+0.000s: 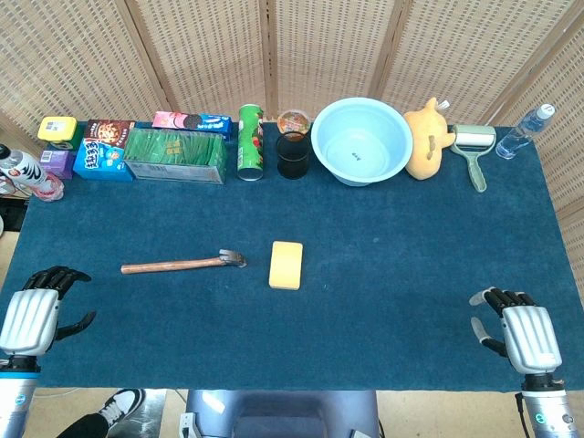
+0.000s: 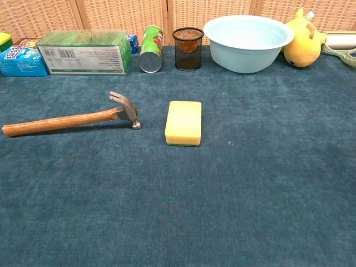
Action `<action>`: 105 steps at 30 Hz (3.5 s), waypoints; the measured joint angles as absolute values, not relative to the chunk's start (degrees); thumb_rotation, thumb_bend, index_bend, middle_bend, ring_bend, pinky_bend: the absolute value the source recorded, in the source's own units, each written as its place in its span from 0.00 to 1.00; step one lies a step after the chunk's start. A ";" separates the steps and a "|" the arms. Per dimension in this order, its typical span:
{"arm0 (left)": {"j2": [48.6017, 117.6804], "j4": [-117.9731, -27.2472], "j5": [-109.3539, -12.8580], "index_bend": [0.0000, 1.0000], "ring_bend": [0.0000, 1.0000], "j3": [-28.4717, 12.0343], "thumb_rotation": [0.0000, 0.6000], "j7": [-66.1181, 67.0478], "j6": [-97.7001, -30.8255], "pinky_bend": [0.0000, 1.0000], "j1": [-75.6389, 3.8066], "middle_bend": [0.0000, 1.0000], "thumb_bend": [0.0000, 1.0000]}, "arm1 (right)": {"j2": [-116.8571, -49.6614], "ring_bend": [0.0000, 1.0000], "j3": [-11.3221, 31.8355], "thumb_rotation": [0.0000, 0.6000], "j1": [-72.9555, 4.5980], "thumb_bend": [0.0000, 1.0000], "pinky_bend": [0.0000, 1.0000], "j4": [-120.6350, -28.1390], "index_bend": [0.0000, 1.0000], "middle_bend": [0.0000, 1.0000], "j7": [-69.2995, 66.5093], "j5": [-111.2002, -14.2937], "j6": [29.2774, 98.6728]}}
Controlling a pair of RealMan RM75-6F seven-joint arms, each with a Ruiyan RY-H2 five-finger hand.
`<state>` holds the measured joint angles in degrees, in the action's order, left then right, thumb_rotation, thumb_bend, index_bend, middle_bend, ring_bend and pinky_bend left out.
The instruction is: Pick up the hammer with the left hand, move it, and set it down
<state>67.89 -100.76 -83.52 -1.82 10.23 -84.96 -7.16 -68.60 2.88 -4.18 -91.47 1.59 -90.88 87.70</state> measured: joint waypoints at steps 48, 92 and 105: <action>84.89 -85.33 -61.86 0.29 0.22 -8.88 1.00 24.11 -51.92 0.25 -36.12 0.34 0.36 | -68.68 0.46 2.53 1.00 -0.97 0.39 0.41 -88.60 0.45 0.44 -2.38 -90.20 91.67; 86.93 -80.40 -58.70 0.30 0.29 -6.33 1.00 19.32 -48.27 0.47 -39.76 0.34 0.60 | -67.86 0.46 3.25 1.00 0.55 0.39 0.43 -88.90 0.45 0.45 -5.25 -88.83 92.36; 86.04 -81.01 -59.33 0.48 0.46 -6.05 1.00 17.93 -48.06 0.64 -40.09 0.48 0.72 | -67.42 0.46 3.03 1.00 1.07 0.39 0.44 -90.24 0.45 0.44 -6.81 -88.89 92.57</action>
<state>86.04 -81.01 -59.33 -6.05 17.93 -48.06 -40.09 -67.42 3.03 1.07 -90.24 -6.81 -88.89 92.57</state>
